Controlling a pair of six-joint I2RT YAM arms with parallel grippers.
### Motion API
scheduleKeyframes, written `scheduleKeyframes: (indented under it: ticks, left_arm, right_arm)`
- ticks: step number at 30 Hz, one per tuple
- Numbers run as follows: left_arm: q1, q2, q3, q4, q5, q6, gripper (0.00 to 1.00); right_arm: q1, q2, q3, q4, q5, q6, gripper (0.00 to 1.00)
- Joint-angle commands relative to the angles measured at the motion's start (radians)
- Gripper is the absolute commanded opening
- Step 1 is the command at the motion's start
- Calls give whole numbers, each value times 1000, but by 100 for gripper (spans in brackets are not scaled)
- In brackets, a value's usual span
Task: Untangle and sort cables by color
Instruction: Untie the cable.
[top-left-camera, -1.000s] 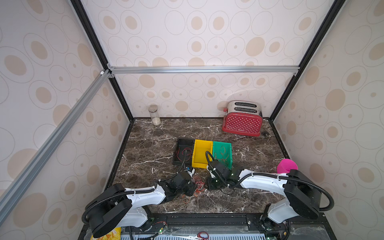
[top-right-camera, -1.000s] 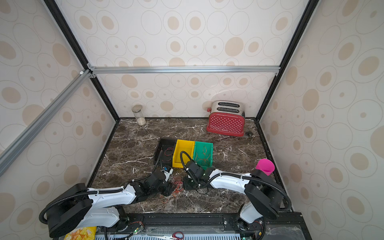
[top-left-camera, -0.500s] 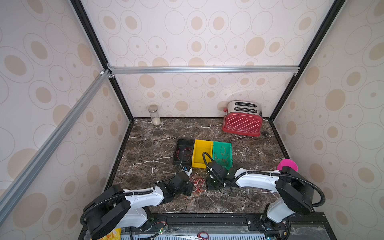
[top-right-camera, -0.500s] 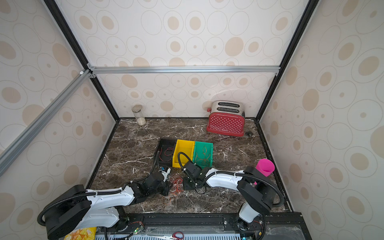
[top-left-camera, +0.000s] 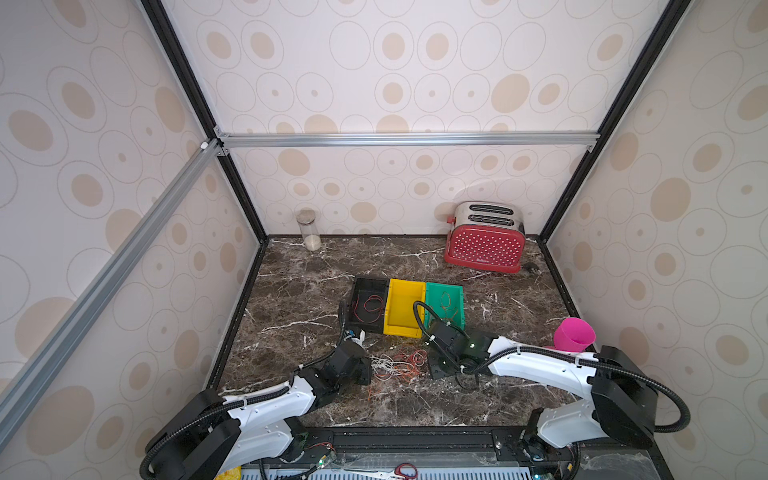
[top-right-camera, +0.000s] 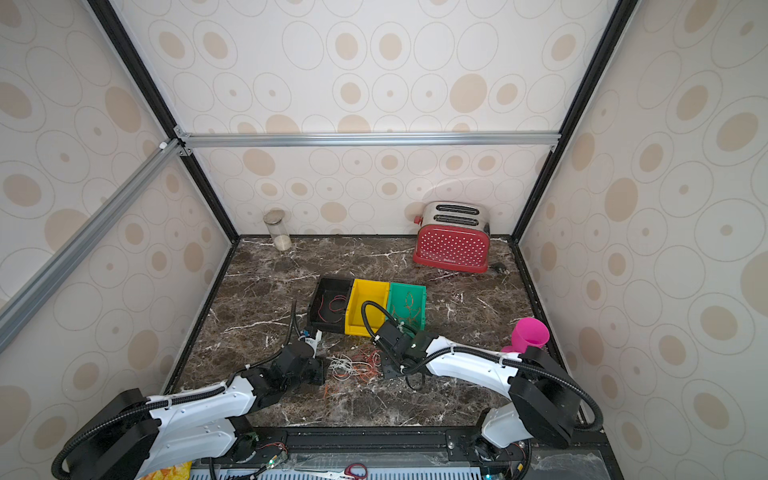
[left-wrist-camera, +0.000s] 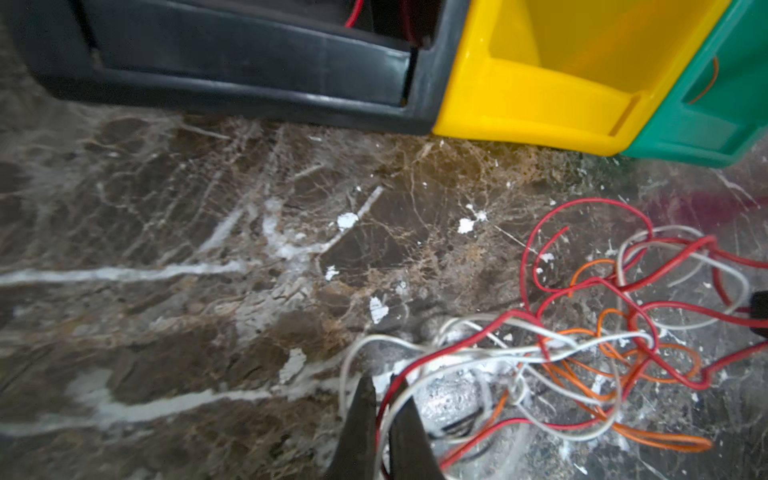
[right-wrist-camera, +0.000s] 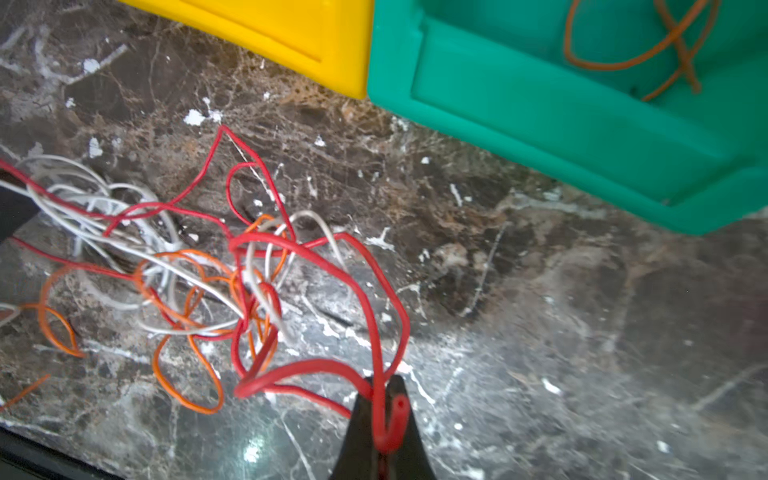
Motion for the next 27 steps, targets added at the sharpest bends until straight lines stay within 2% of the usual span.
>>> scheduleKeyframes:
  ticks: [1, 3, 6, 9, 12, 15, 19, 24, 27]
  left_arm:
    - [23, -23, -8, -54, -45, -25, 9]
    - [30, -30, -5, -65, -48, -22, 8]
    - [39, -40, -3, -70, -39, -15, 9]
    - [45, -32, 10, -50, 23, 18, 15]
    - [46, -32, 30, -32, 78, 47, 28]
    - [45, -56, 42, -8, 142, 69, 45]
    - [45, -86, 70, -20, 203, 100, 58]
    - [45, -110, 132, -93, 236, 144, 62]
    - [43, -132, 123, -18, 320, 133, 63]
  right_arm:
    - [-26, -61, -7, -99, 45, -62, 0]
    - [-43, -103, -11, -85, 6, -101, 0]
    - [-61, -166, -29, -22, -126, -174, 0]
    - [-61, -189, -22, 16, -231, -232, 0]
    - [-62, -177, -15, 39, -283, -262, 0]
    - [-62, -147, -13, 68, -297, -276, 0]
    - [-62, -92, 3, 102, -307, -279, 0]
    - [-62, 1, 47, 93, -307, -281, 0]
    - [-62, 31, 55, 106, -309, -279, 0]
